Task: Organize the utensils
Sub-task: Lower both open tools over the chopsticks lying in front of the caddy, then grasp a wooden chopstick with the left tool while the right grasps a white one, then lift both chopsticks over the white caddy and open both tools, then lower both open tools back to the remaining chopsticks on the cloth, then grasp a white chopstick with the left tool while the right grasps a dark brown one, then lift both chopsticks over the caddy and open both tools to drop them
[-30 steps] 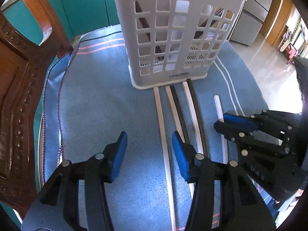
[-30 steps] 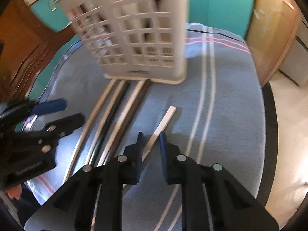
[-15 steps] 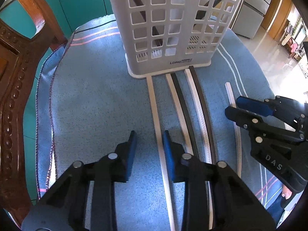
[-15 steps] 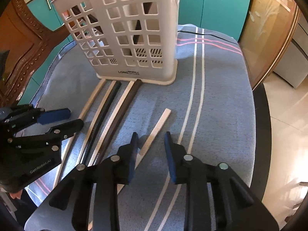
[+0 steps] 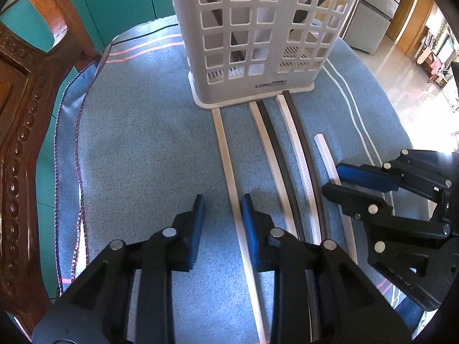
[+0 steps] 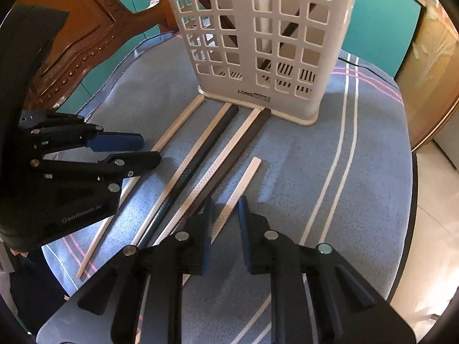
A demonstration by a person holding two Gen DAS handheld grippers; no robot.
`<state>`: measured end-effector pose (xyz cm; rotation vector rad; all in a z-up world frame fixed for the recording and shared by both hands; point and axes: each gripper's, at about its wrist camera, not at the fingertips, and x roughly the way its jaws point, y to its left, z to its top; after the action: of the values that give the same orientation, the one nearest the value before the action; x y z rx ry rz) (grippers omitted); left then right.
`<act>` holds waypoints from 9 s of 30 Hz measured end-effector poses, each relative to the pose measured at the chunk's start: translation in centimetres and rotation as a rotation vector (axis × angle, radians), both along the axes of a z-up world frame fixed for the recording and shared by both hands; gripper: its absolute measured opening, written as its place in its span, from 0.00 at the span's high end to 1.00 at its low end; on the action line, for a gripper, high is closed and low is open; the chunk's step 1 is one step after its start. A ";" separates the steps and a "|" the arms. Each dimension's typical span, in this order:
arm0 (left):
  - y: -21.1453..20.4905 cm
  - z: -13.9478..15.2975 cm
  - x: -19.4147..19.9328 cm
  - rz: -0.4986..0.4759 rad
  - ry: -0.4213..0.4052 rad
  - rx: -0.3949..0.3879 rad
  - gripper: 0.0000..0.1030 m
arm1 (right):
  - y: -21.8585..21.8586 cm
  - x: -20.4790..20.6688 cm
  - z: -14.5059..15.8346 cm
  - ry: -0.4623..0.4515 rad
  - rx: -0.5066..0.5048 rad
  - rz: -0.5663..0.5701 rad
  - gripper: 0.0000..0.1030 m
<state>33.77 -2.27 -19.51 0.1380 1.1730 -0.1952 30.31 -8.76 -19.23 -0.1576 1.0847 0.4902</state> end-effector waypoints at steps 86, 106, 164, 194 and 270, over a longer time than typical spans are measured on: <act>4.5 32.3 -4.6 0.119 -0.855 -0.399 0.93 | -10.1 -1.5 28.9 -0.698 0.535 -0.314 0.94; 2.6 26.3 1.2 0.182 -0.733 -0.305 0.93 | -10.1 1.9 24.6 -0.747 0.496 -0.393 0.94; 0.5 5.9 -0.4 0.089 -0.110 -0.070 0.54 | -4.9 1.0 2.8 -0.041 0.242 -0.369 0.94; -1.6 0.9 -0.7 0.027 -0.013 -0.011 0.89 | -4.9 1.2 1.1 0.008 0.214 -0.334 0.79; 4.6 32.7 -3.8 0.116 -0.747 -0.372 0.93 | -11.6 -2.0 29.6 -0.764 0.558 -0.388 0.93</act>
<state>30.01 2.29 13.16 -0.1771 0.3860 -0.2297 28.29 -20.33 10.37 0.3359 0.1929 0.3174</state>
